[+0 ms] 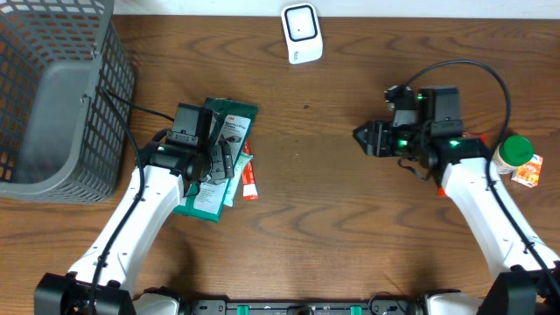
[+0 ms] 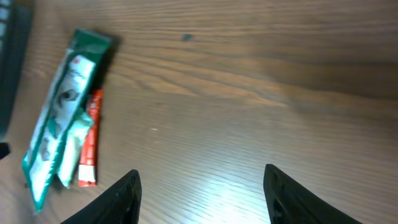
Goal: Scan the item barcode
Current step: 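Move the right gripper left toward the green gloves pack, then grasp the green gloves pack with the right gripper beside the left gripper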
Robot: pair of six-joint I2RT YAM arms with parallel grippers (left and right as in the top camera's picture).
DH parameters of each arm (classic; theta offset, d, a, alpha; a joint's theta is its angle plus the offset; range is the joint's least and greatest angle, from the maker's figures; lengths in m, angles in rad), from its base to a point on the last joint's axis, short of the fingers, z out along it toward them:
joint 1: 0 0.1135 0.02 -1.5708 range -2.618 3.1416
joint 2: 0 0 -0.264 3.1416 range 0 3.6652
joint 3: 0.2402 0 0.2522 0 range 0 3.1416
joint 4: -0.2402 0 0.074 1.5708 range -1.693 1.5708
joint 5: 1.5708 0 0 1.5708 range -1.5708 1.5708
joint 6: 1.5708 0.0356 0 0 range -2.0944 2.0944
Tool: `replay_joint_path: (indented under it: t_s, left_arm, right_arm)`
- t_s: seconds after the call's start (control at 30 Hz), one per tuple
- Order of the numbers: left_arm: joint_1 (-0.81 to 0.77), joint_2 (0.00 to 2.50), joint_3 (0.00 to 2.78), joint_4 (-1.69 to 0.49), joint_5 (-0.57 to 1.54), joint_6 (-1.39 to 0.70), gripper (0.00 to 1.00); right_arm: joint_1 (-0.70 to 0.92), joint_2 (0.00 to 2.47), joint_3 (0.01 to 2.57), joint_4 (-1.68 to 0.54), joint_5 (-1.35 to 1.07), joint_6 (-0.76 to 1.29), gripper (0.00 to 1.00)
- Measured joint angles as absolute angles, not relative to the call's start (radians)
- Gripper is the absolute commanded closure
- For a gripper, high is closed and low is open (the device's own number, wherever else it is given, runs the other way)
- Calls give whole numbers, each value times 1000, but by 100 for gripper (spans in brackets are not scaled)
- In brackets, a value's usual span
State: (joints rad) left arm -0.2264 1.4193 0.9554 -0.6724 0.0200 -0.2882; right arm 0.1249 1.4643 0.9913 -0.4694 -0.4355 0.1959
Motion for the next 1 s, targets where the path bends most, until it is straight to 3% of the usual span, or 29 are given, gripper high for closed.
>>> replay_joint_path:
  t_s: [0.17,0.3,0.4,0.5,0.67,1.0]
  left_arm:
    - [-226,1419,955,-679,19,-287,17]
    - [-223,1419,955,-706,-49,-279,45]
    - [-201,1419,955,-715,-81,-275,51]
    - [-115,1419,955,-707,-102,-263,64]
    - [-12,1420,955,-662,-114,-265,68]
    - [0,1565,955,-553,-119,-264,67]
  right_arm:
    - [256,1466,991,-406,-441,251,41]
    - [367,1480,991,-353,-447,298,42]
    - [446,1507,991,-301,-449,327,42]
    - [530,1557,989,-231,-454,355,44]
    - [634,1638,986,-73,-468,461,45]
    - [761,1835,986,311,-476,715,45]
